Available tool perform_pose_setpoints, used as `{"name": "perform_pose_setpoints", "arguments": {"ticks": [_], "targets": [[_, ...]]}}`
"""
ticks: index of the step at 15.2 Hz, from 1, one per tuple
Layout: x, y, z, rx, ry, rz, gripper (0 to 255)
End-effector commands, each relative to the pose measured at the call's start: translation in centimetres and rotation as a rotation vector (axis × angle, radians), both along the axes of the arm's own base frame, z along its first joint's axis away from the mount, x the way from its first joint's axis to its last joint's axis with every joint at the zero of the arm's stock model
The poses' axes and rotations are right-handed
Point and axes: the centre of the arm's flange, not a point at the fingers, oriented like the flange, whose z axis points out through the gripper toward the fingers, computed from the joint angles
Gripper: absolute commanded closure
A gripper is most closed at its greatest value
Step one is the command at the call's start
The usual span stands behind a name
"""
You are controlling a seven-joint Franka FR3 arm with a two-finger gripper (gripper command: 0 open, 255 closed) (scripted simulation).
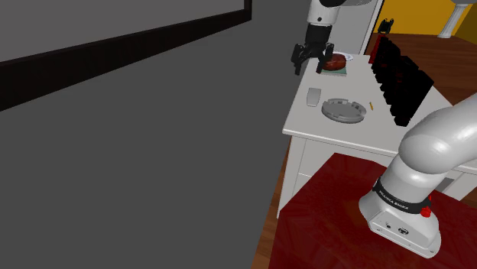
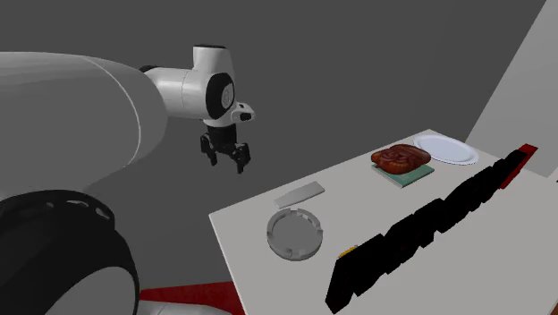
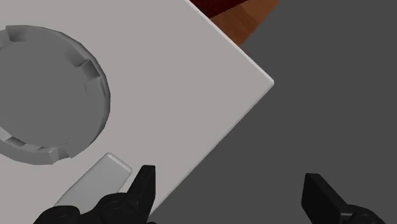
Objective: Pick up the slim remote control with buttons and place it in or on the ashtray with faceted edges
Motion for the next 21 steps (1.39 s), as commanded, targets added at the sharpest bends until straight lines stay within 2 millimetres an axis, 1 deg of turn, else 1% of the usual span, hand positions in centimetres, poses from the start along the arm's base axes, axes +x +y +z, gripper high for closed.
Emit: {"name": "perform_pose_setpoints", "arguments": {"ticks": [1, 6, 11, 16, 21], "targets": [[1.2, -2.1, -1.4, -0.003, 0.002, -0.061, 0], [3.8, -6.8, -5.0, -0.008, 0.010, -0.209, 0], [5.6, -11.9, -8.6, -0.012, 0.019, -0.357, 0], [6.6, -17.3, -12.1, -0.017, 0.027, -0.505, 0], [6.8, -22.7, -15.7, -0.022, 0.036, -0.652, 0]]}}
